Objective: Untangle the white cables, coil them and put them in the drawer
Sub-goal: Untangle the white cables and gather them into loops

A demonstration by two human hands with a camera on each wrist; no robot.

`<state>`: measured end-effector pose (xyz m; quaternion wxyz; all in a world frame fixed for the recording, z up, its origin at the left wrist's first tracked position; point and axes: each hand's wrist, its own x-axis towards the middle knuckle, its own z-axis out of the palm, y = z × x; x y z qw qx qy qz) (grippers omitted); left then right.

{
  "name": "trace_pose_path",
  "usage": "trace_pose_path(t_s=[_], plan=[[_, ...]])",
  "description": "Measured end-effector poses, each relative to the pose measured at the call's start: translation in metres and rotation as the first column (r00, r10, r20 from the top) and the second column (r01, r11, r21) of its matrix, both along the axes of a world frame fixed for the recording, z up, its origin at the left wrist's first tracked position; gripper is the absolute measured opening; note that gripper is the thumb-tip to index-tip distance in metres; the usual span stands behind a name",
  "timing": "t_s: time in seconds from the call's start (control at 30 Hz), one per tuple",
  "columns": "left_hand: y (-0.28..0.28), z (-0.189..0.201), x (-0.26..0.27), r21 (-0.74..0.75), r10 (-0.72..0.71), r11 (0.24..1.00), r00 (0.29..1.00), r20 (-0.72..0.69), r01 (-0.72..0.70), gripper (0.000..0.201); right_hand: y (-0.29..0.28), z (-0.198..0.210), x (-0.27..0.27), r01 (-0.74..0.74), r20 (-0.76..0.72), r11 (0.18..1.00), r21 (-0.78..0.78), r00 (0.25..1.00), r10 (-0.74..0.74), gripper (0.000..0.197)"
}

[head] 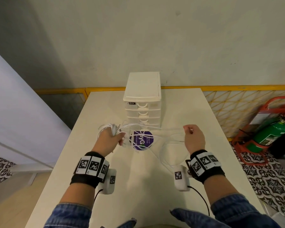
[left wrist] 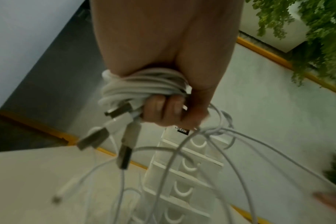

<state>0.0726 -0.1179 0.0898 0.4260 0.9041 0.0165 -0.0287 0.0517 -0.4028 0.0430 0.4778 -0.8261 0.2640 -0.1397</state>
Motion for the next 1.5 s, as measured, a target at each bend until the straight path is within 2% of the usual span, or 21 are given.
trace_pose_path(t_s=[0.07,0.1,0.13,0.2,0.23,0.3,0.37,0.5,0.6,0.7,0.77,0.87,0.93,0.97,1.03,1.1,1.13,1.2,1.33,1.43,1.5], plan=[[-0.008,-0.002,-0.003,-0.063,-0.094,0.994,0.994,-0.048,0.091,0.033,0.005,-0.001,-0.002,-0.049,-0.177,0.959,-0.279,0.984,-0.001,0.024],[-0.012,-0.003,-0.003,-0.080,-0.118,0.990,0.991,-0.059,0.113,0.036,0.010,0.003,-0.004,-0.042,-0.129,0.912,-0.407,0.992,-0.012,0.025],[-0.016,-0.004,-0.004,-0.093,-0.129,0.988,0.989,-0.071,0.122,0.037,0.015,0.009,-0.006,-0.006,0.038,0.872,-0.489,0.999,0.029,0.026],[-0.020,-0.004,-0.003,-0.105,-0.137,0.986,0.988,-0.075,0.129,0.032,0.028,0.027,-0.009,-0.094,0.337,0.843,-0.530,0.888,0.311,0.028],[-0.023,-0.004,-0.003,-0.111,-0.138,0.985,0.987,-0.077,0.129,0.031,0.035,0.037,-0.011,-0.287,0.330,0.812,-0.508,0.806,0.492,0.031],[-0.026,-0.002,-0.003,-0.139,-0.145,0.982,0.985,-0.096,0.131,0.031,0.057,0.047,-0.014,-0.650,0.110,0.661,-0.376,0.677,0.728,0.035],[-0.028,0.000,-0.004,-0.147,-0.159,0.979,0.982,-0.097,0.144,0.033,0.072,0.041,-0.014,-0.734,-0.041,0.591,-0.334,0.638,0.769,0.031],[-0.016,0.002,-0.001,-0.035,-0.079,0.996,0.997,-0.006,0.079,0.034,0.060,0.031,-0.012,-0.559,0.133,0.812,-0.167,0.804,0.580,0.018],[0.016,-0.001,0.007,0.066,0.115,0.991,0.992,0.057,-0.118,0.033,0.022,0.027,-0.004,-0.222,0.231,0.974,-0.037,0.947,0.225,0.020],[0.042,-0.006,0.011,0.111,0.225,0.967,0.972,0.062,-0.231,0.033,-0.015,0.019,-0.003,0.094,0.145,0.994,0.052,0.984,-0.101,0.026],[0.042,-0.008,0.011,0.085,0.221,0.971,0.974,0.041,-0.224,0.034,-0.025,0.013,-0.004,0.106,-0.054,0.993,-0.045,0.993,-0.108,0.031],[0.021,-0.006,0.006,0.050,0.116,0.992,0.991,0.062,-0.119,0.028,-0.005,0.013,-0.005,-0.169,-0.354,0.907,-0.385,0.935,0.024,0.050],[0.003,-0.007,0.003,0.052,0.030,0.998,0.997,0.072,-0.034,0.030,0.023,0.019,-0.005,-0.265,-0.173,0.792,-0.550,0.964,0.202,0.060],[-0.005,-0.007,0.002,0.047,-0.007,0.999,0.997,0.081,0.003,0.032,0.038,0.026,-0.006,-0.325,-0.048,0.737,-0.593,0.928,0.370,0.058],[-0.016,-0.009,0.000,0.033,-0.091,0.996,0.990,0.106,0.088,0.029,0.068,0.039,-0.010,-0.543,0.034,0.626,-0.559,0.740,0.672,0.046],[-0.024,-0.008,0.000,0.003,-0.148,0.989,0.983,0.110,0.149,0.021,0.086,0.046,-0.014,-0.720,-0.095,0.510,-0.471,0.616,0.782,0.036],[-0.025,-0.006,0.000,-0.002,-0.162,0.987,0.981,0.105,0.163,0.021,0.088,0.044,-0.014,-0.739,-0.121,0.515,-0.434,0.615,0.780,0.030],[-0.021,-0.003,0.000,0.014,-0.145,0.989,0.986,0.086,0.145,0.024,0.080,0.040,-0.012,-0.654,-0.018,0.642,-0.401,0.706,0.708,0.023],[0.011,-0.004,0.003,0.099,-0.004,0.995,0.995,0.097,-0.005,0.035,0.027,0.045,0.000,-0.153,0.298,0.947,-0.284,0.924,0.239,0.021],[0.026,-0.007,0.003,0.066,0.077,0.994,0.993,0.093,-0.083,0.038,-0.008,0.035,0.003,-0.008,0.135,0.983,-0.184,0.990,0.034,0.026],[0.018,-0.005,0.000,0.044,0.053,0.998,0.997,0.064,-0.056,0.034,-0.011,0.026,-0.001,-0.034,-0.069,0.947,-0.320,0.998,0.012,0.029]])
